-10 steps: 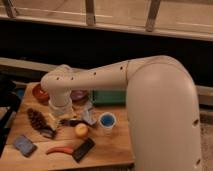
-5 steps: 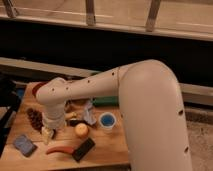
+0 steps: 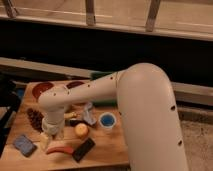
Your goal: Place pepper in purple bowl
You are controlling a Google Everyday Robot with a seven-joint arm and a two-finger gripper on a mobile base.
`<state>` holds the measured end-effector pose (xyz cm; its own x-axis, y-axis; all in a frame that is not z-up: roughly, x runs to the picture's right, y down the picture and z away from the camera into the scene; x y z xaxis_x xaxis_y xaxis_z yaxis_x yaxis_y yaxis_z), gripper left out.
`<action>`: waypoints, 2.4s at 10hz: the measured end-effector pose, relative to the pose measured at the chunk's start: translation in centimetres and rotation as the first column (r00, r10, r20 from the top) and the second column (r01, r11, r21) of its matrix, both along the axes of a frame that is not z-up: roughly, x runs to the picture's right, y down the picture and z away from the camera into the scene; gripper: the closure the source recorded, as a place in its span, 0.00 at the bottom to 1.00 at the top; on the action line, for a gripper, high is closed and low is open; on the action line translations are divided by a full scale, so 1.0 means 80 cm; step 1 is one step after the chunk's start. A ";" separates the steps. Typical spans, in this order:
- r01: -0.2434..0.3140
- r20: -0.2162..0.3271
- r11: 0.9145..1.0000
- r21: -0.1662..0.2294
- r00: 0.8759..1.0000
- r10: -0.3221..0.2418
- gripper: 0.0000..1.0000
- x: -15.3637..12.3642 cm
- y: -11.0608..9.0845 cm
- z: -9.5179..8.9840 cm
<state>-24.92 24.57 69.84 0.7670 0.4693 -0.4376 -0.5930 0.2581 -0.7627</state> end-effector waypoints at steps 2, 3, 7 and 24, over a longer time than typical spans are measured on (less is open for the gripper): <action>0.001 0.001 1.000 0.000 1.000 -0.001 0.35 0.000 0.000 0.000; 0.003 0.001 1.000 0.000 1.000 -0.003 0.35 -0.002 0.001 0.000; 0.014 -0.059 1.000 -0.017 0.998 -0.015 0.35 -0.002 0.028 0.020; 0.055 -0.233 0.998 0.036 0.971 -0.045 0.71 0.018 0.078 0.062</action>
<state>-23.46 30.82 74.78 0.6699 0.4544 -0.5871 -0.7379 0.3204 -0.5940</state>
